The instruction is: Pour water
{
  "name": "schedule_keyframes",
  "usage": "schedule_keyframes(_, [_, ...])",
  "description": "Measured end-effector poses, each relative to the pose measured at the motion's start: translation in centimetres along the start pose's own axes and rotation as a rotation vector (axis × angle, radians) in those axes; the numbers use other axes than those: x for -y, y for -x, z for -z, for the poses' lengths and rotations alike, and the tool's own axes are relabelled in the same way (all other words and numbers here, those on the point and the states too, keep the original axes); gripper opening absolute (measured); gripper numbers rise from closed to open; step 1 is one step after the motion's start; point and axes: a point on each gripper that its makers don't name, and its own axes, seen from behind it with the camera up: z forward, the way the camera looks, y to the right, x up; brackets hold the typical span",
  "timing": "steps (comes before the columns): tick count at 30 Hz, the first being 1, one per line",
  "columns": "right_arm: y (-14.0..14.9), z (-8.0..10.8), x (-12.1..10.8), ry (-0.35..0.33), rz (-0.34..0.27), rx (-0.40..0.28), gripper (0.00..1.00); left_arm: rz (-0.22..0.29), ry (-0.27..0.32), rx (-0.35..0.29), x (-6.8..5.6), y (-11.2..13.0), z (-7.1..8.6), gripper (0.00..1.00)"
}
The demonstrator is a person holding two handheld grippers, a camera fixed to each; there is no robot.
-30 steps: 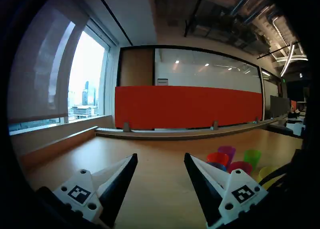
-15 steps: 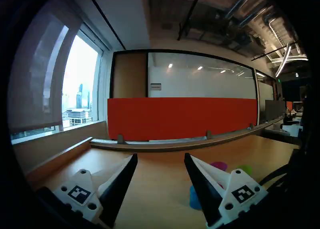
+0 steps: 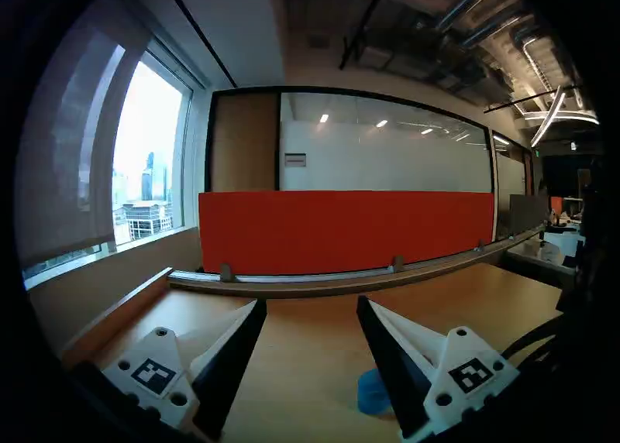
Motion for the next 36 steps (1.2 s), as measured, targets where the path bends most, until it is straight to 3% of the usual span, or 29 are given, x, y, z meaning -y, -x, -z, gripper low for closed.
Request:
schedule_keyframes(14, [-1.2, -0.8, 1.1, -0.045, 0.023, 0.001, 1.0, -0.002, 0.022, 0.035, -0.3, -0.6, -0.7, 0.86])
schedule_keyframes(24, [-1.4, -0.9, 3.5, -0.176, 0.037, 0.009, 0.99, 0.043, 0.098, 0.07, -1.4, 0.3, -0.4, 0.86])
schedule_keyframes(36, [-2.1, 0.0, 7.0, -0.367, 0.09, 0.012, 0.99, 0.016, 0.209, 0.052, -3.2, -1.2, 0.1, 0.86])
